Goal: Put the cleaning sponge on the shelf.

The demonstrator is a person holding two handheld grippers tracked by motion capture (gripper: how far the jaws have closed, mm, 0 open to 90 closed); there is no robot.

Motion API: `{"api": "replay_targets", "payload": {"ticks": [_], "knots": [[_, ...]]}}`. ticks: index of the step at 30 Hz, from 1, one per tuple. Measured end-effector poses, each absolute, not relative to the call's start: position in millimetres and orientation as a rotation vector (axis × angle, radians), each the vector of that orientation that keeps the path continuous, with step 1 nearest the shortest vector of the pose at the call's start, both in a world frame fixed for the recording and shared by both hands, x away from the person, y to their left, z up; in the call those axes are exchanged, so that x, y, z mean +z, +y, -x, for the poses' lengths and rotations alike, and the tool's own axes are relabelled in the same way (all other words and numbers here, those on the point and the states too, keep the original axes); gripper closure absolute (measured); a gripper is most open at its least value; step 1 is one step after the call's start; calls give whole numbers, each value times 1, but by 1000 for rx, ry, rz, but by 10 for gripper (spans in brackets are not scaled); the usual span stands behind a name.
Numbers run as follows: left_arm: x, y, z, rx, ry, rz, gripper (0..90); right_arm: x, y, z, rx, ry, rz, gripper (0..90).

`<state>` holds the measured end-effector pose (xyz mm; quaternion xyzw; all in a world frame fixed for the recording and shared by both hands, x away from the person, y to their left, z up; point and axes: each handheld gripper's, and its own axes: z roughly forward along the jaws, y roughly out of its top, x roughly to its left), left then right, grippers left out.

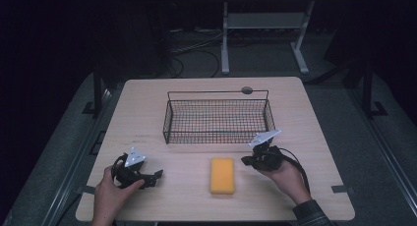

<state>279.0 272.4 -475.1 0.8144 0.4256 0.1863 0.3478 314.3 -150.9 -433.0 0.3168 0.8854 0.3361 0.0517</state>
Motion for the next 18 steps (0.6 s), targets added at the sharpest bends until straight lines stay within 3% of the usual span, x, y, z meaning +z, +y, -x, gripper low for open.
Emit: {"api": "replay_targets", "payload": {"ticks": [18], "knots": [[-475, 272, -279, 483, 1104, -2113, 126, -442, -133, -323, 1002, 2740, -957, 896]]}}
